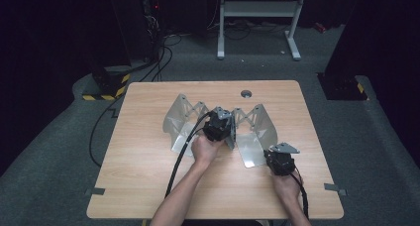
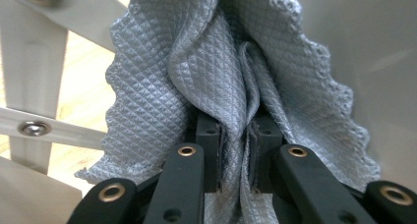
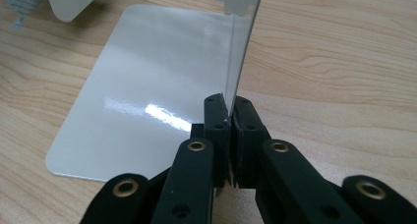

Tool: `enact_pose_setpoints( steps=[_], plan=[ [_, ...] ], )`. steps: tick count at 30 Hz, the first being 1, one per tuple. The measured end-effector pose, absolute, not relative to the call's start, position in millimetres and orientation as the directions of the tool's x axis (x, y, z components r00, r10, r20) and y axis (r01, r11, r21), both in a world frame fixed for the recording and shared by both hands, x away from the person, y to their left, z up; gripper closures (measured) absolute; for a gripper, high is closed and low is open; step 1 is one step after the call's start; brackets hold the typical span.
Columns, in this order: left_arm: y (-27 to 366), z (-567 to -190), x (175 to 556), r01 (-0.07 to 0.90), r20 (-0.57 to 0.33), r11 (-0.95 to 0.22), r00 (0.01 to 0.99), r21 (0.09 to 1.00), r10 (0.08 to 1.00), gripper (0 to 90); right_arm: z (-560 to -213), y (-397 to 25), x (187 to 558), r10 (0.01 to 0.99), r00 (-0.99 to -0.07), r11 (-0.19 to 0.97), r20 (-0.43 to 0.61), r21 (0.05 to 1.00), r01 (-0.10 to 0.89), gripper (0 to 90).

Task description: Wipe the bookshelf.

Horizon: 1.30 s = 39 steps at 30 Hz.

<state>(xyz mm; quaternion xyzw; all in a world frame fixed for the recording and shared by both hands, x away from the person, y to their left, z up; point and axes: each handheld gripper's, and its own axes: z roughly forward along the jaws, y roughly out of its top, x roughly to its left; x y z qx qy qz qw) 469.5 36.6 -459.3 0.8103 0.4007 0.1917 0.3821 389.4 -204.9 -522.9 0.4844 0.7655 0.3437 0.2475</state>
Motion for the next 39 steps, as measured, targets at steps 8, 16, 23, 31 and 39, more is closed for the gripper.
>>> enact_pose_setpoints(
  steps=[8, 16, 23, 31, 39],
  plan=[
    [34.4, -466.9, 469.9, 0.509, 0.020, -0.408, 0.607, 0.758, 0.795, 78.7, -522.9, -204.9, 389.4, 0.912, -0.408, 0.295, -0.046, 0.766, 0.571, 87.6],
    [33.8, -472.5, 471.0, 0.518, 0.019, -0.411, 0.604, 0.751, 0.797, 78.8, -522.9, -204.8, 389.4, 0.912, -0.408, 0.295, -0.047, 0.766, 0.571, 87.5],
    [37.9, -455.8, 463.6, 0.482, 0.012, -0.386, 0.613, 0.787, 0.790, 79.1, -522.9, -205.0, 389.5, 0.912, -0.408, 0.294, -0.045, 0.766, 0.572, 87.5],
    [45.1, -412.4, 452.3, 0.397, 0.015, -0.338, 0.629, 0.854, 0.778, 79.1, -522.9, -204.9, 389.5, 0.912, -0.408, 0.295, -0.046, 0.766, 0.572, 87.5],
    [45.3, -416.2, 445.1, 0.395, 0.009, -0.338, 0.638, 0.854, 0.770, 79.1, -522.9, -204.8, 389.4, 0.912, -0.408, 0.295, -0.046, 0.766, 0.572, 87.6]
  ],
)
